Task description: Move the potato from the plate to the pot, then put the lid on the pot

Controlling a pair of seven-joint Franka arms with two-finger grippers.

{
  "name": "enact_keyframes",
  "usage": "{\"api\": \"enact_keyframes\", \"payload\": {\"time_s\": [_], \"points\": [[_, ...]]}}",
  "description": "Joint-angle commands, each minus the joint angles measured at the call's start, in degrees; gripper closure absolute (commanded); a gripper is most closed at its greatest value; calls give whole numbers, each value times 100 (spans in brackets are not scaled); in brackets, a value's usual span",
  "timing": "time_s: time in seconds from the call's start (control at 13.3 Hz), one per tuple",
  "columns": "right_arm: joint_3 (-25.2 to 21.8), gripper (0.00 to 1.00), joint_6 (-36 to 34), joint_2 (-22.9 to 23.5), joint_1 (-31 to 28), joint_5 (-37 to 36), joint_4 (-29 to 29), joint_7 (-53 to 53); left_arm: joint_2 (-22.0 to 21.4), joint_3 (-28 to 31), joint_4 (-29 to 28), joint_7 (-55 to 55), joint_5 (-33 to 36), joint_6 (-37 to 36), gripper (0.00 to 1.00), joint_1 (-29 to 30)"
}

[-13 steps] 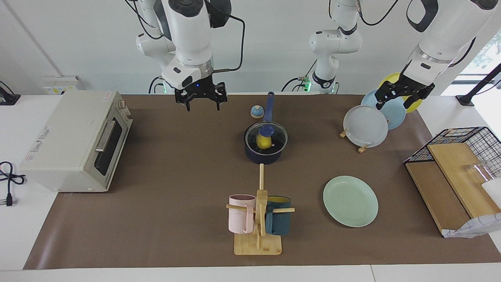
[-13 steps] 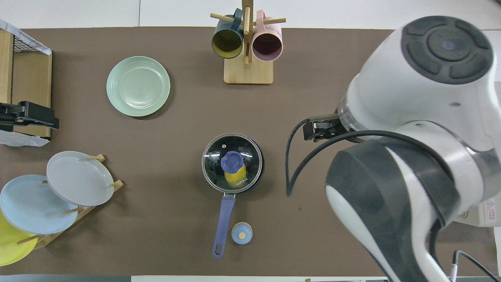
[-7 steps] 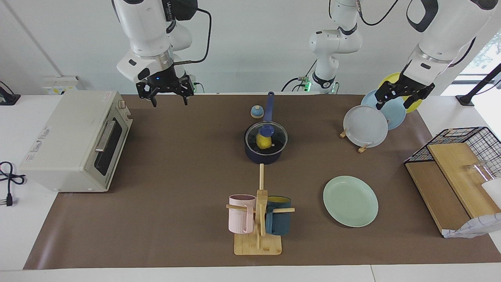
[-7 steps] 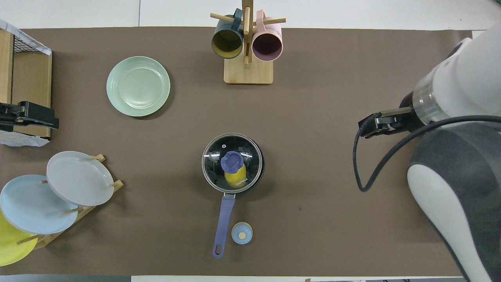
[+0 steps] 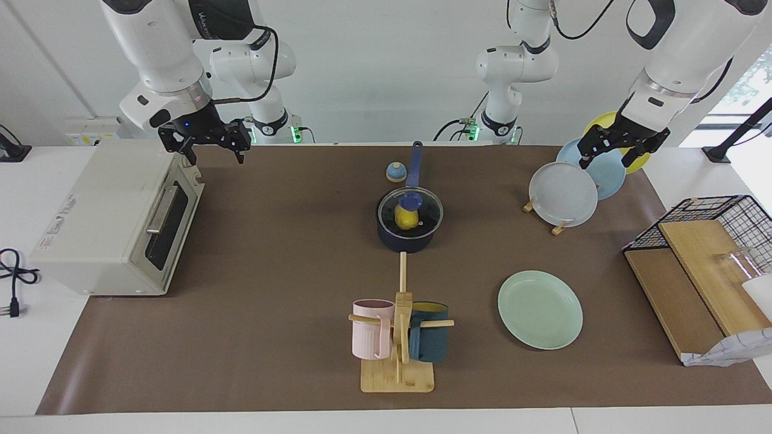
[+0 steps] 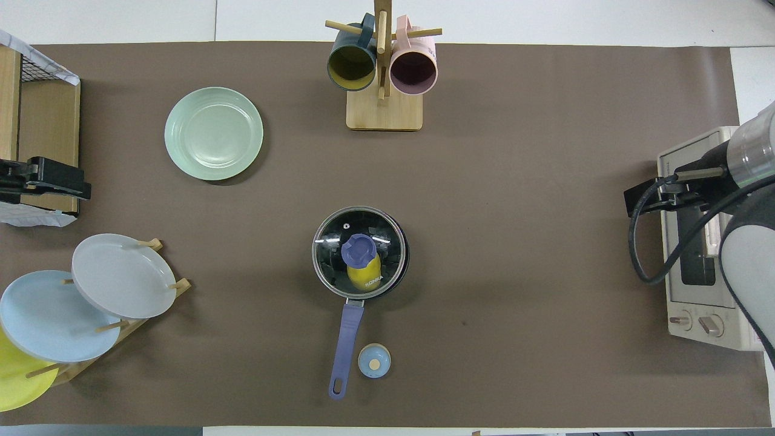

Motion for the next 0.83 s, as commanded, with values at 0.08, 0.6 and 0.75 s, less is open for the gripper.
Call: {"api": "enact_keyframes", "payload": {"time_s": [0.08,0.6,0.75], "points": [[57,0,205,-48,-169,31,-149,-106,-107,4,-77,-49,-50,-20,0,24],[49,0,152,-3,-346,49,-69,-114,-107,4,-77,-49,-50,-20,0,24],[40,0,179,6,-582,101,-86,-141,-107,4,-77,-49,-50,-20,0,16]]}}
